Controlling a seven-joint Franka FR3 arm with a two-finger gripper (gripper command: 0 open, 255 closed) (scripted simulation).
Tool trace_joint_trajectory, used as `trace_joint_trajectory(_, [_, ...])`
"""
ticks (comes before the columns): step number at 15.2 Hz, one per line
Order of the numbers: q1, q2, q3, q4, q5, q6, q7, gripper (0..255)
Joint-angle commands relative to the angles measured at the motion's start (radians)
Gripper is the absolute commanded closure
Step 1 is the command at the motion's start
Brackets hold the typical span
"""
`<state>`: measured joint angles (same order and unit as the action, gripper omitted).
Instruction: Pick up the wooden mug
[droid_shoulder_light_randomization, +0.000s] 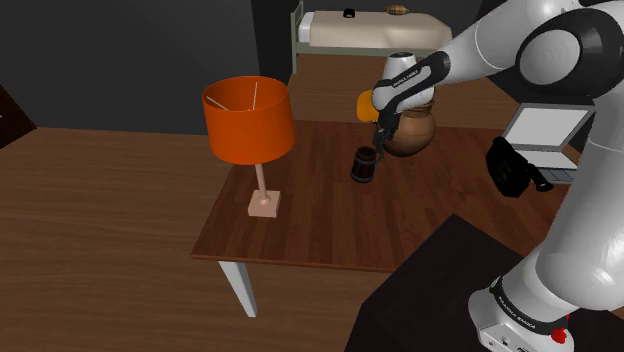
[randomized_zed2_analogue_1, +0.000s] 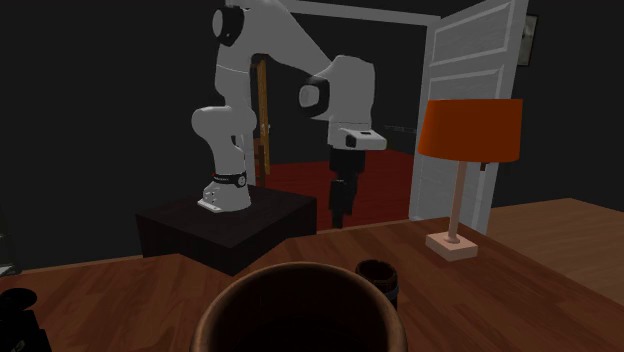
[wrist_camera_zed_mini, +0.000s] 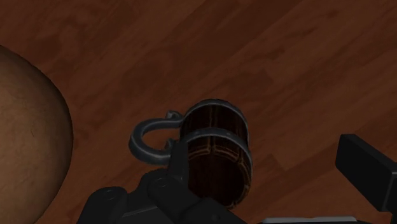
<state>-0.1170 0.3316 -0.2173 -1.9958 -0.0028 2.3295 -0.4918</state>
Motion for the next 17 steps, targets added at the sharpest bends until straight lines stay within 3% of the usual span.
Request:
trace_joint_trajectory(1, [-0.014,0.081,0.006,0.076,0.013,0.009,-0.025,0])
trace_joint_trajectory(9, [-0.085,0.400,0.033,0.434,0.042,-0.009,-0.109,0])
trace_joint_trajectory(17, [-0.091,0.470,0.041,0.443,0.050,0.052,-0.108,0])
